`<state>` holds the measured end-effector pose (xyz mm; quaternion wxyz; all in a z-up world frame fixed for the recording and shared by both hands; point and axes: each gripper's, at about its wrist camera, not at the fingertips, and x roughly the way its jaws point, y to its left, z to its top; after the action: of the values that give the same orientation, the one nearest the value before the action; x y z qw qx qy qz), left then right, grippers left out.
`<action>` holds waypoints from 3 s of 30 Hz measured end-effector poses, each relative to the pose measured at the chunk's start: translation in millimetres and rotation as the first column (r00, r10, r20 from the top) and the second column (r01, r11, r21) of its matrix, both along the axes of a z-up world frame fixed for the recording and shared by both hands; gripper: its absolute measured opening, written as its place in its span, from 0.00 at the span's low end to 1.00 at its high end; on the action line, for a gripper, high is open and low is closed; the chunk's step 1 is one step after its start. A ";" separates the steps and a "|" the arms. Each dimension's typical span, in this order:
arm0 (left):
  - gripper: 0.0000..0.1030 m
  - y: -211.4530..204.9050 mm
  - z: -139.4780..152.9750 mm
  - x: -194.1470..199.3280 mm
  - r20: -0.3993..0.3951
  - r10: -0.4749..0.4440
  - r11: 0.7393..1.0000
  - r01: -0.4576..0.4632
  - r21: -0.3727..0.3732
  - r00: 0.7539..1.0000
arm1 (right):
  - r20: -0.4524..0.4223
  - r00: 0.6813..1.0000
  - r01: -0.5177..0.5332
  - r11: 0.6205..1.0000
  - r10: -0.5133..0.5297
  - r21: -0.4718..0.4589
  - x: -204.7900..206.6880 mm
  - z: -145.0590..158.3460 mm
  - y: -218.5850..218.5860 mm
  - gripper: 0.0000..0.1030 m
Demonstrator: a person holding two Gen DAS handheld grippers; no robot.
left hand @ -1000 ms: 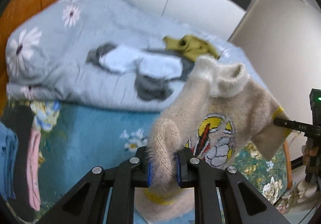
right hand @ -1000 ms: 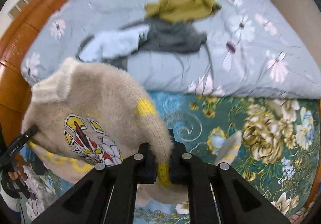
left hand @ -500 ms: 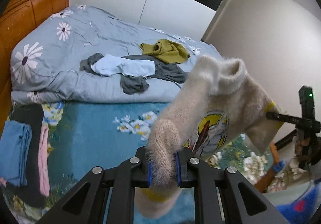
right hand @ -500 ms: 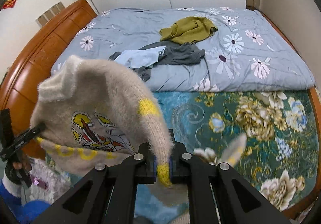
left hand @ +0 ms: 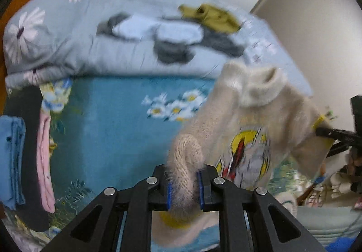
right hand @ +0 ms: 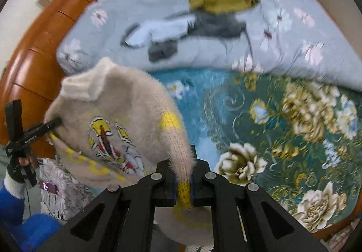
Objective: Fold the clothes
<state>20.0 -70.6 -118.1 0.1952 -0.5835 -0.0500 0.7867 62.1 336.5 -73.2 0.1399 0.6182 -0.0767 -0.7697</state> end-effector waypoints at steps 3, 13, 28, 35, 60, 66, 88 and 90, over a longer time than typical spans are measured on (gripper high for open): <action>0.17 5.1 -37.3 -17.4 0.051 0.008 0.999 -0.006 -0.036 0.999 | 0.056 0.998 0.033 0.999 -0.033 0.011 -26.7 -38.4 -6.6 0.08; 0.16 28.5 -93.5 -121.4 0.095 0.019 0.998 -0.014 -0.054 0.995 | 0.152 0.983 0.083 0.990 -0.100 0.113 -121.6 -99.1 -14.9 0.08; 0.17 51.0 -229.8 -223.3 0.291 0.069 0.991 -0.031 -0.133 0.954 | 0.363 0.910 0.101 0.955 -0.202 0.279 -213.8 -227.3 1.1 0.08; 0.20 46.1 -240.2 -227.7 0.303 0.077 0.991 -0.040 -0.126 0.950 | 0.403 0.890 0.081 0.945 -0.211 0.316 -230.2 -261.7 0.6 0.08; 0.65 140.3 -182.7 37.2 0.151 -0.319 0.888 0.351 -0.298 0.936 | 0.107 0.988 0.080 0.956 -0.114 0.282 -90.8 -119.7 -34.5 0.53; 0.65 171.4 -225.5 99.7 0.209 -0.519 0.724 0.556 -0.408 0.829 | 0.119 0.985 0.084 0.953 -0.123 0.290 -49.7 -99.8 -30.0 0.53; 0.09 -88.3 -70.7 -44.4 -0.100 0.294 0.954 -0.299 -0.033 0.950 | -0.076 0.991 0.126 0.953 -0.109 0.274 -44.4 -17.5 -73.7 0.53; 0.09 -135.3 -69.4 -63.0 -0.117 0.385 0.919 -0.392 -0.048 0.916 | -0.092 0.989 0.134 0.952 -0.113 0.276 -42.6 -12.5 -78.2 0.53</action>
<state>-43.0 -205.9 -187.4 0.0169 -0.5260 -0.1268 0.8408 19.5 258.3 -85.7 0.0051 0.5962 0.0003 -0.8028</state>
